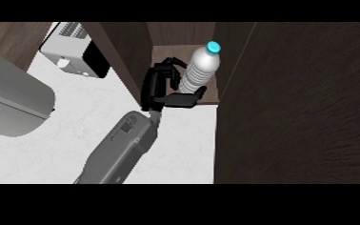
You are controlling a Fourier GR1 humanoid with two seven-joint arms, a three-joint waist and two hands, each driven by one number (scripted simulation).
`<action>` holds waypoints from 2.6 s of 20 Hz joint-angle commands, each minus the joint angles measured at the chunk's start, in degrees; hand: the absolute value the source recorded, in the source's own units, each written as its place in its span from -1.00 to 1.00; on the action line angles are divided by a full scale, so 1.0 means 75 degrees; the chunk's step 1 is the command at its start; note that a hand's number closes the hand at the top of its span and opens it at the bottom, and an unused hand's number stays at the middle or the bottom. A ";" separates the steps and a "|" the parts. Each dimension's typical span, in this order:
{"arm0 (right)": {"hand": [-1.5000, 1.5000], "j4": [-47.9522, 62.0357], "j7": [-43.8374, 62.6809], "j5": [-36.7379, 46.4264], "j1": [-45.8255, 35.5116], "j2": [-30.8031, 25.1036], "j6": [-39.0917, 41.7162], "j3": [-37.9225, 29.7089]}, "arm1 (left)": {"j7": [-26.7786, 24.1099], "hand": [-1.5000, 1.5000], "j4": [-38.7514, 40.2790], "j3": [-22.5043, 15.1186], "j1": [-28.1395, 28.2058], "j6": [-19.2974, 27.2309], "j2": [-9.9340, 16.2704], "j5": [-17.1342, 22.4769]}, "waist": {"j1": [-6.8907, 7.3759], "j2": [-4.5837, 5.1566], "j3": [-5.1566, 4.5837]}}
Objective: Pick up the bottled water, place it into the cabinet and close the cabinet
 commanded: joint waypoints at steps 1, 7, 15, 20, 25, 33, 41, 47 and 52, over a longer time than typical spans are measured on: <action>-1.00 -0.1067 0.0481 -0.1010 0.0363 -0.0231 0.0154 -0.0276 | 0.0455 1.00 0.0984 0.0127 -0.1226 0.0382 -0.0001 0.0161 | -0.0129 0.0032 -0.0003; -1.00 -0.0402 0.0276 -0.1107 -0.0041 -0.0133 0.0212 -0.0617 | 0.0225 1.00 0.2241 0.0362 -0.1926 0.0657 -0.0001 0.0622 | -0.0091 0.0061 -0.0002; -1.00 -0.0216 0.0101 -0.1030 -0.0137 -0.0110 0.0351 -0.0635 | -0.0157 1.00 0.4533 0.0285 -0.2905 0.1053 0.0001 -0.0218 | -0.0257 0.0137 0.0002; -1.00 -0.0083 -0.0032 -0.1165 -0.0311 -0.0271 0.0574 -0.0967 | -0.0261 1.00 0.5302 0.1016 -0.3349 0.1208 0.0167 0.0141 | -0.0332 0.0196 -0.0006; -1.00 -0.0229 0.0138 -0.0892 -0.0378 0.0006 0.0393 -0.0627 | -0.1084 1.00 0.5666 0.1404 -0.3266 0.1184 0.0162 0.0262 | -0.0373 0.0227 -0.0017; -1.00 0.0039 -0.0151 -0.1057 -0.0322 -0.0207 0.0774 -0.0881 | -0.1066 -1.00 0.6460 0.1092 -0.4058 0.2030 0.0307 -0.0292 | -0.0613 0.0272 -0.0008; -1.00 -0.0066 -0.0188 -0.1098 -0.0118 -0.0311 0.1055 -0.0790 | -0.1031 -1.00 0.6565 0.1121 -0.4390 0.1059 0.0668 -0.0355 | -0.0633 0.0285 -0.0016; -1.00 0.0125 -0.0245 -0.1182 -0.0142 -0.0228 0.1066 -0.0837 | -0.2154 -1.00 0.5736 0.1767 -0.4218 0.0208 0.0209 0.0212 | -0.0352 0.0179 -0.0017; -1.00 -0.0056 -0.0262 -0.1070 0.0271 -0.0173 0.1191 -0.0623 | -0.2272 -1.00 0.5734 0.1880 -0.4353 -0.0562 0.0206 0.0225 | -0.0269 0.0100 -0.0008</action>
